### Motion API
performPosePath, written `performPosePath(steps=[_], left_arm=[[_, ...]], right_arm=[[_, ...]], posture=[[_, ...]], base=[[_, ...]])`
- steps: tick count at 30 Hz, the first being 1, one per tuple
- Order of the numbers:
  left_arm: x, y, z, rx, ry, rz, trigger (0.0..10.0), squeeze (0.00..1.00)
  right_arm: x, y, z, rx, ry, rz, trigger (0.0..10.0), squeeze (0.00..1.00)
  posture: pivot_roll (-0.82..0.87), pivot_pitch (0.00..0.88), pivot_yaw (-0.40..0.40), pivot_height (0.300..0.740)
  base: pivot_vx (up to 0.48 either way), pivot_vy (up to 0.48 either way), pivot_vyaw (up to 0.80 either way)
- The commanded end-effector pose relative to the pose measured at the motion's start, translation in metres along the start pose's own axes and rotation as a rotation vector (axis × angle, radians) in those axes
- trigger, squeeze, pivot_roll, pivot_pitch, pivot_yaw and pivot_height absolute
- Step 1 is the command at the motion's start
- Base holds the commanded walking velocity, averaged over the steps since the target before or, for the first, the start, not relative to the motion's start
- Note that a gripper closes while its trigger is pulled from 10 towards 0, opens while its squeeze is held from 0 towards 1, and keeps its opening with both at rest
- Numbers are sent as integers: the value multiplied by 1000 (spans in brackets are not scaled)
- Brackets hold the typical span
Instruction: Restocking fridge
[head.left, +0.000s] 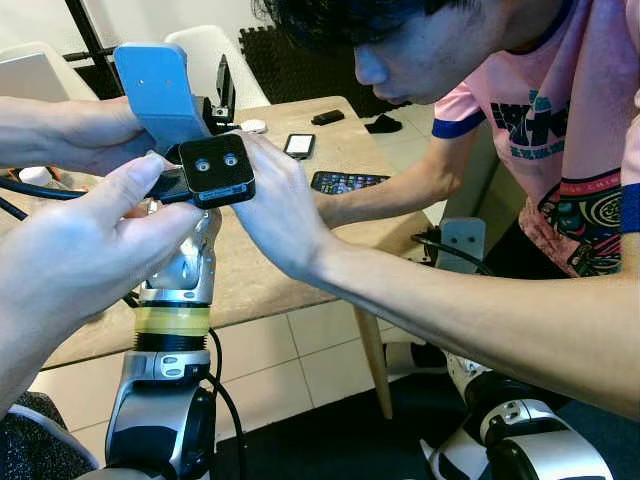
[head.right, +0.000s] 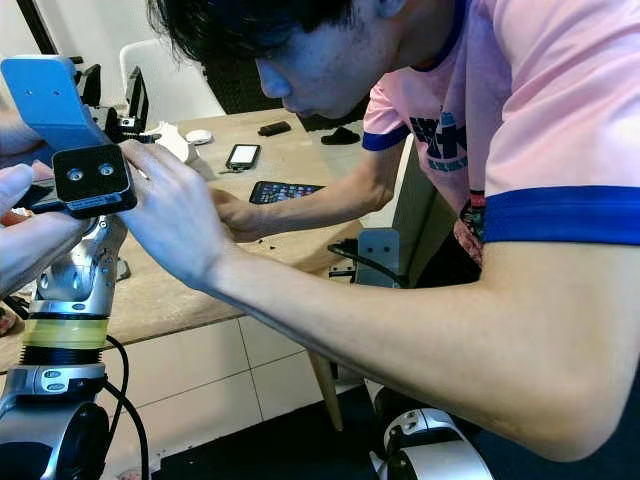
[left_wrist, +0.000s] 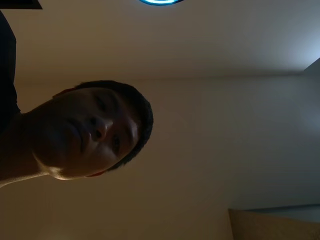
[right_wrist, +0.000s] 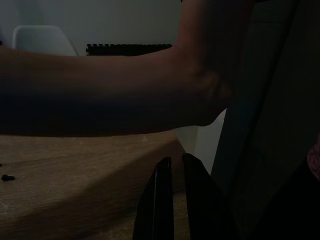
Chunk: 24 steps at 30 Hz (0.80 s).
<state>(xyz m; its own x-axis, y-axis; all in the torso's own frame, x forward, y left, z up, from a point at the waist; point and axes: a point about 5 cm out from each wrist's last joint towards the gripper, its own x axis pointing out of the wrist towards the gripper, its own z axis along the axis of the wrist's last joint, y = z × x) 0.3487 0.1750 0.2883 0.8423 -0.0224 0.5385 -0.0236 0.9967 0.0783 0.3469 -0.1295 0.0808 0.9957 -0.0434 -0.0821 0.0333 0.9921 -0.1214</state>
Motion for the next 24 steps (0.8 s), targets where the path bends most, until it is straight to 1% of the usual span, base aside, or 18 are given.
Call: performPosePath(steps=[1,24], left_arm=[[0,-2,-1,-4,11,-10,10000,0],[0,-2,-1,3,13,-16,10000,0]], right_arm=[[0,1,-2,6,6,0,10000,0],[0,1,-2,8,12,-2,10000,0]], posture=[[40,0,39,740],[40,0,43,740]], base=[[0,0,0],[0,0,0]])
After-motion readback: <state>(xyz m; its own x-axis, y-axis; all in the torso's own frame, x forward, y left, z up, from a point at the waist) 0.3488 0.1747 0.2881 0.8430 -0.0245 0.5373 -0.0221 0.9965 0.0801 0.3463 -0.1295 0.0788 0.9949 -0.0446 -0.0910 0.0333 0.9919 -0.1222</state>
